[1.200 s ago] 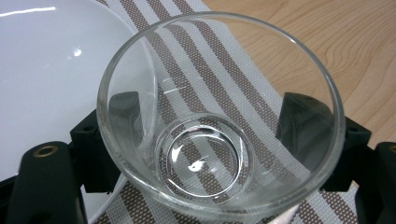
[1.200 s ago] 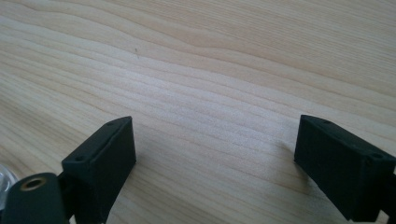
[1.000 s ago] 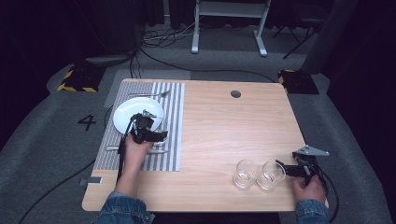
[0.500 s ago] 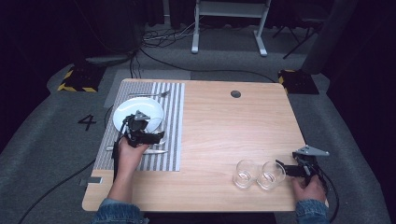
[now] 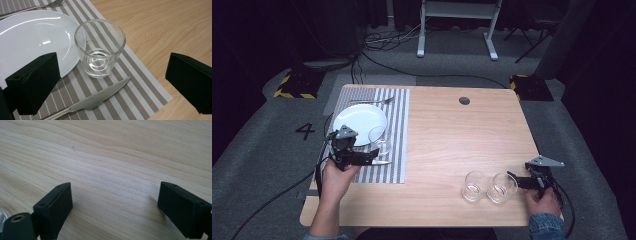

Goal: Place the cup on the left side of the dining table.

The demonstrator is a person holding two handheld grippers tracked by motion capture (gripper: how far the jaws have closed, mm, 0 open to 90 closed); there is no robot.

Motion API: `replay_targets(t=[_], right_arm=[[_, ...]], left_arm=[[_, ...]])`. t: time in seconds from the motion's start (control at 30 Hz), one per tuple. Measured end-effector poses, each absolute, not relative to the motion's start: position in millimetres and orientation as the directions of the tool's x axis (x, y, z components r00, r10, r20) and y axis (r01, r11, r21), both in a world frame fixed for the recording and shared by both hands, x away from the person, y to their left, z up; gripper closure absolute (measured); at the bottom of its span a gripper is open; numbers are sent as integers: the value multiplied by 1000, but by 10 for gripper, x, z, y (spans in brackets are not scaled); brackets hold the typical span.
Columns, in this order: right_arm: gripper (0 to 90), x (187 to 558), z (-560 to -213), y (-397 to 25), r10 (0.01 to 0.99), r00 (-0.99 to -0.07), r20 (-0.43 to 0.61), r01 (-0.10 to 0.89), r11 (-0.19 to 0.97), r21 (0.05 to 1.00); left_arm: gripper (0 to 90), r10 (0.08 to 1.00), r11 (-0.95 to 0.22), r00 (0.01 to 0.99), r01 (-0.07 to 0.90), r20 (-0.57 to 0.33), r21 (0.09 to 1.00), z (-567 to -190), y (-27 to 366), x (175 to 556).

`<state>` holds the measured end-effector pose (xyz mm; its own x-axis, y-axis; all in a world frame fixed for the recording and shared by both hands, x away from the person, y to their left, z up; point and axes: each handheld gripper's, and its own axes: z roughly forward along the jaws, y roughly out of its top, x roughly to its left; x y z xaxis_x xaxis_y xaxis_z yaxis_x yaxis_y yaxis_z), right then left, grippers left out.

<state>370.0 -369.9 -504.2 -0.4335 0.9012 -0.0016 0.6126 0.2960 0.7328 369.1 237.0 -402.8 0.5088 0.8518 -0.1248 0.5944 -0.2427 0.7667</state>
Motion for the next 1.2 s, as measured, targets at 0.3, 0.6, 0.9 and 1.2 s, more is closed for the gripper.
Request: replay_targets(t=[0.3,0.6,0.9,1.2], right_arm=[[128,3701,-5042,-3699,901,-433,-1,613,296,733],[128,3702,-5042,-3698,901,-433,-1,613,296,733],[128,3702,-5042,-3699,901,-433,-2,613,296,733],[129,3702,-5042,-3699,901,-434,-2,613,296,733]], left_arm=[[0,857,-200,497,569,-140,797,-3916,2584,3341],[0,861,-179,494,517,-121,837,-3850,2673,3086],[0,880,-209,461,587,-111,783,-3884,2767,2924],[3,889,-234,446,635,-103,736,-4004,2840,2845]])
